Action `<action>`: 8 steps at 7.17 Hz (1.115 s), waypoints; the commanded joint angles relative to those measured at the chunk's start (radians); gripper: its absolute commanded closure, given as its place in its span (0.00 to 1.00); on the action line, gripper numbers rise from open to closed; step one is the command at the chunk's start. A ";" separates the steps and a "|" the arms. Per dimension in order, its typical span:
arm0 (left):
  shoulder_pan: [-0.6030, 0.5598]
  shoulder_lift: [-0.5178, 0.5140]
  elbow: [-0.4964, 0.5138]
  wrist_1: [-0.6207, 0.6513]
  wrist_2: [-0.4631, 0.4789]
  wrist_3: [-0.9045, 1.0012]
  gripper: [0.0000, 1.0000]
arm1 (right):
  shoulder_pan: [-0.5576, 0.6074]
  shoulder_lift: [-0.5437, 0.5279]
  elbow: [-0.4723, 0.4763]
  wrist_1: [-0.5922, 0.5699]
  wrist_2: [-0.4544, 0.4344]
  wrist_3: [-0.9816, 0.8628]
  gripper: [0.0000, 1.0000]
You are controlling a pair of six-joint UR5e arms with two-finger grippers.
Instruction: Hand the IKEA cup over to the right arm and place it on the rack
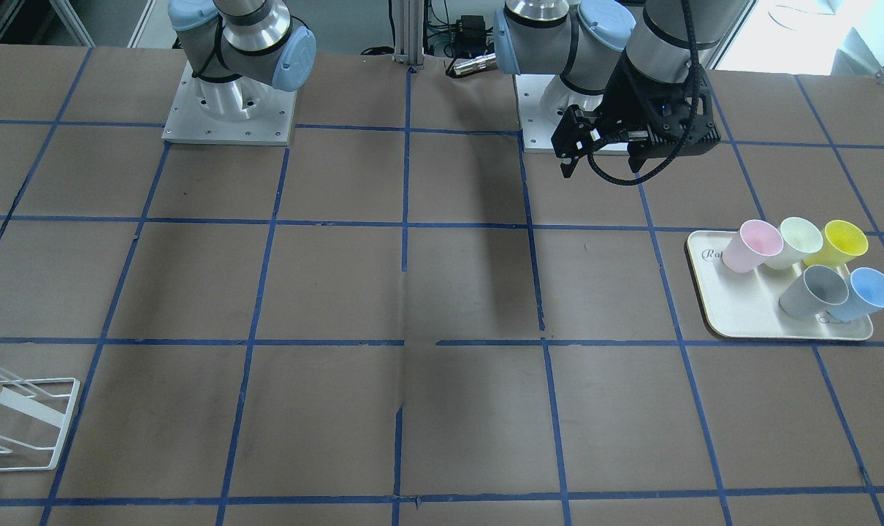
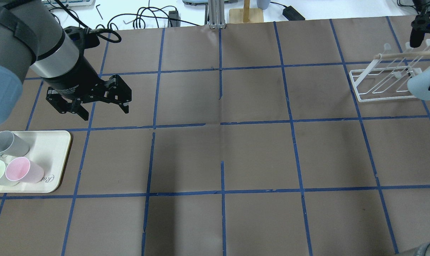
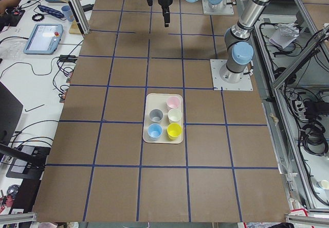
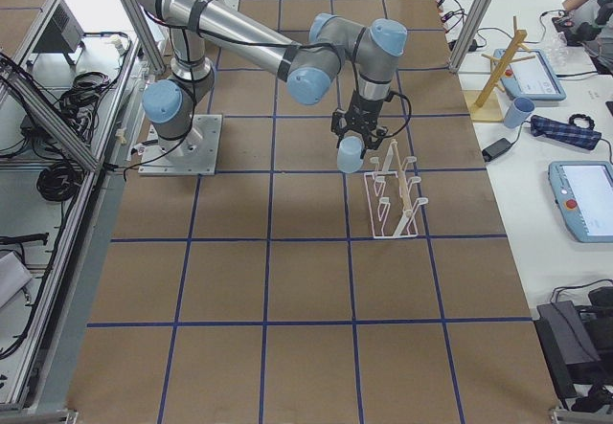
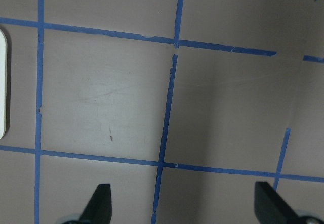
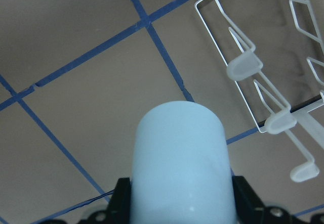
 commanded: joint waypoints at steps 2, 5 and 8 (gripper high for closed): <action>0.008 0.000 -0.005 0.003 0.046 0.003 0.00 | 0.059 0.088 -0.095 0.022 0.005 -0.004 0.70; 0.010 -0.018 -0.002 0.069 0.077 0.011 0.00 | 0.059 0.116 -0.097 0.009 0.005 -0.004 0.69; 0.008 -0.017 -0.014 0.100 0.069 0.012 0.00 | 0.061 0.147 -0.097 -0.027 0.008 -0.007 0.67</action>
